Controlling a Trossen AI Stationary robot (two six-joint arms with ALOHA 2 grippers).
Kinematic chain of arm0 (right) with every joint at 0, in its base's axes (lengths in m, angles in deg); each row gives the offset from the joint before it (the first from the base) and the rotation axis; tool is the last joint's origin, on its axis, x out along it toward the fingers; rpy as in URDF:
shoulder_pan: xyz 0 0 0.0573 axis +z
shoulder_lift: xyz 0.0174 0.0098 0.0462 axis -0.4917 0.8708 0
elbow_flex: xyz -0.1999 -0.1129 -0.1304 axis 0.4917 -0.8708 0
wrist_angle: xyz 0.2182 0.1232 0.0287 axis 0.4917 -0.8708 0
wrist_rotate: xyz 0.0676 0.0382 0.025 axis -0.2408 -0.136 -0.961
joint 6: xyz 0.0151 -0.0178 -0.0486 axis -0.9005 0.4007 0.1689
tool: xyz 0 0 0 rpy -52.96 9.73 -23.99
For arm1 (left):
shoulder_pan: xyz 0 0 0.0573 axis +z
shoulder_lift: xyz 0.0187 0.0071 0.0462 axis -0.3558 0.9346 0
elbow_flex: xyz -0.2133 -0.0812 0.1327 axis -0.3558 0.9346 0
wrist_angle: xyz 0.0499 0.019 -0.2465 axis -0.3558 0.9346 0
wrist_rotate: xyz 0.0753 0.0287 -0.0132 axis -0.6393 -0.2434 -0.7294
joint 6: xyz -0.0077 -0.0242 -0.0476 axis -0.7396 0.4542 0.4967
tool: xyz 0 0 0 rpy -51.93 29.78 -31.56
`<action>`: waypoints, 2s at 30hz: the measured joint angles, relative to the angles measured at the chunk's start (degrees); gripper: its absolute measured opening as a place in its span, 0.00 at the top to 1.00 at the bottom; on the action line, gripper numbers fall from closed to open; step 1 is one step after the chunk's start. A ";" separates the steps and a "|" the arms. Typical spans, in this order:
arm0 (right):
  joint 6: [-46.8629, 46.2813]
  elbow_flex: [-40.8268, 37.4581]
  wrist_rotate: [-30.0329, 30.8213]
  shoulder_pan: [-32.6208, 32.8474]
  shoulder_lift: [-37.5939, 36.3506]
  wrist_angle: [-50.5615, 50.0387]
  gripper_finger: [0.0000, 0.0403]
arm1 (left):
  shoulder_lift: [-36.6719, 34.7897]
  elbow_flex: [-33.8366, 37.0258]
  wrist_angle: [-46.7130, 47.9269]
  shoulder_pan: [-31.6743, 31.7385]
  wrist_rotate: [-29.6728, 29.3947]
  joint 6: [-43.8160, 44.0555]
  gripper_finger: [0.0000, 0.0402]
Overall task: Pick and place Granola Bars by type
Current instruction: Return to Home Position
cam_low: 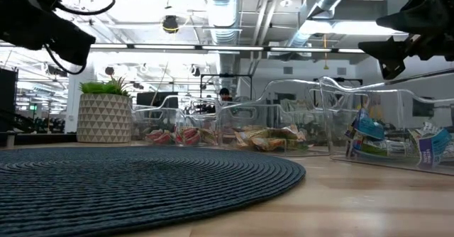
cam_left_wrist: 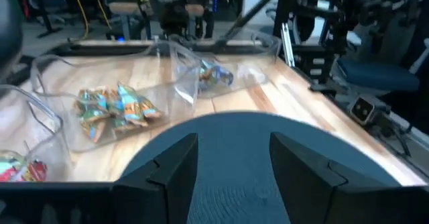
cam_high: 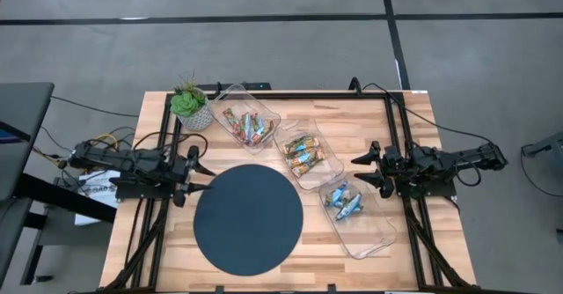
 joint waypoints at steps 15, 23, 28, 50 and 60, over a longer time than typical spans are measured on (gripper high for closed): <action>0.00 -0.02 0.00 0.00 0.00 -0.02 0.40 | -0.25 6.55 -21.05 1.28 -3.03 -5.42 0.56; -0.01 0.01 -0.02 0.00 0.01 -0.02 0.40 | -0.14 6.58 -17.76 1.28 -3.94 -8.50 0.56; 0.00 0.00 -0.01 0.00 0.00 -0.02 0.40 | -0.14 6.60 -17.49 1.28 -1.90 -8.65 0.56; 0.00 -0.02 -0.02 -0.01 0.01 -0.02 0.40 | -0.12 6.73 -17.16 1.25 -0.44 -8.35 0.56; 0.00 0.00 -0.02 0.00 0.00 -0.02 0.40 | -0.12 6.75 -17.11 1.25 -0.44 -8.08 0.56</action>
